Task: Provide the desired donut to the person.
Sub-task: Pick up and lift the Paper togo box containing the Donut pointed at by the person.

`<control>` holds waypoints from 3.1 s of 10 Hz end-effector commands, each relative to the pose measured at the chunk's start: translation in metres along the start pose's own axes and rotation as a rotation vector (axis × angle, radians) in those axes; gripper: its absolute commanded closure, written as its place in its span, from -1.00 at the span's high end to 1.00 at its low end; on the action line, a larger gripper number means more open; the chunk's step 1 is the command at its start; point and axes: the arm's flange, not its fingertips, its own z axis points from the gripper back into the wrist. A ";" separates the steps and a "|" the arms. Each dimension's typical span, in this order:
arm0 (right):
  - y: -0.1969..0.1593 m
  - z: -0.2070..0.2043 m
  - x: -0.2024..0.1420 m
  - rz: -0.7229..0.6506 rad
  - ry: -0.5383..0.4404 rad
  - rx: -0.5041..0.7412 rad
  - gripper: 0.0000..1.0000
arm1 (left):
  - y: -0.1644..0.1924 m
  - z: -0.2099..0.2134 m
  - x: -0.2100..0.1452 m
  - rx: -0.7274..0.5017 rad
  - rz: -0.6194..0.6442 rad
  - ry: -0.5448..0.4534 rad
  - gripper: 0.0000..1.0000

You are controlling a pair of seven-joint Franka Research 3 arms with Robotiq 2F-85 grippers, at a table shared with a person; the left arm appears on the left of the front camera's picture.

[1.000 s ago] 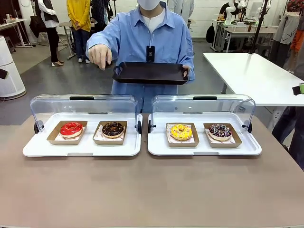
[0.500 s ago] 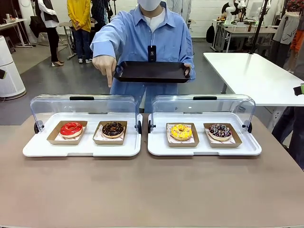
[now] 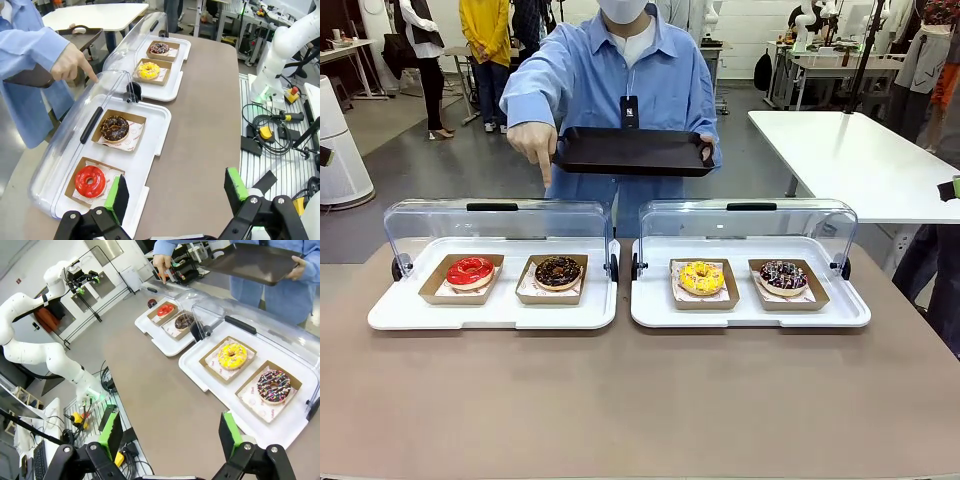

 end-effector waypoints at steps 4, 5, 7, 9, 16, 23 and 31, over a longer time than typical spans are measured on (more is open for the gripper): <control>0.000 -0.001 0.001 0.000 0.004 0.002 1.00 | 0.000 0.000 0.000 0.000 -0.001 0.001 1.00; 0.000 -0.001 0.001 0.000 0.004 0.002 1.00 | 0.000 0.000 0.000 0.000 -0.001 0.001 1.00; 0.000 -0.001 0.001 0.000 0.004 0.002 1.00 | -0.005 -0.008 0.012 0.042 -0.073 0.153 1.00; 0.000 -0.001 0.001 0.000 0.004 0.002 1.00 | -0.015 -0.052 0.047 0.059 -0.245 0.430 1.00; 0.000 -0.001 0.001 0.000 0.004 0.002 1.00 | -0.008 -0.294 0.108 0.102 -0.509 0.962 1.00; 0.000 -0.001 0.001 0.000 0.004 0.002 1.00 | 0.010 -0.350 0.064 0.017 -0.422 0.960 1.00; 0.000 -0.001 0.001 0.000 0.004 0.002 1.00 | 0.022 -0.362 0.053 -0.033 -0.424 0.952 1.00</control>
